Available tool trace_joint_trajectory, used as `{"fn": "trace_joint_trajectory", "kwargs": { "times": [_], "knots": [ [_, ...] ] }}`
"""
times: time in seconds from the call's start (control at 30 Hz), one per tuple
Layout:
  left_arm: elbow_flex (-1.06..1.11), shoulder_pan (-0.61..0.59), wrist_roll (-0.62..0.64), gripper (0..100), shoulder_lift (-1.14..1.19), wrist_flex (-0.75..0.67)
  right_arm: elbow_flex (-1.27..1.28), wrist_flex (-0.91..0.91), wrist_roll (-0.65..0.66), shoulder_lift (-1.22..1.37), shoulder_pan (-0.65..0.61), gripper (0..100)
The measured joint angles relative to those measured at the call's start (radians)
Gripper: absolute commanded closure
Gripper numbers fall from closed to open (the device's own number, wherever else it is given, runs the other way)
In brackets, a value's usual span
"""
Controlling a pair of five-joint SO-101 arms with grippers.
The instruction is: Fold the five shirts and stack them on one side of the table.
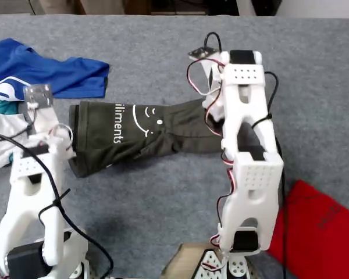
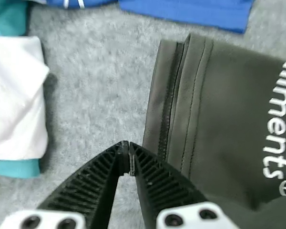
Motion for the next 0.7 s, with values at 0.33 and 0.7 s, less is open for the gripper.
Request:
{"fn": "trace_joint_trajectory", "kwargs": {
  "times": [0.33, 0.7],
  "knots": [
    [-0.207, 0.086, 0.044, 98, 0.003, 0.23, 0.741, -0.468, -0.002, -0.425, 0.0, 99.2],
    [0.107, 0.265, 0.058, 98, 0.005, -0.023, 0.987, -0.717, 0.018, -0.453, 0.066, 99.3]
  ]
}}
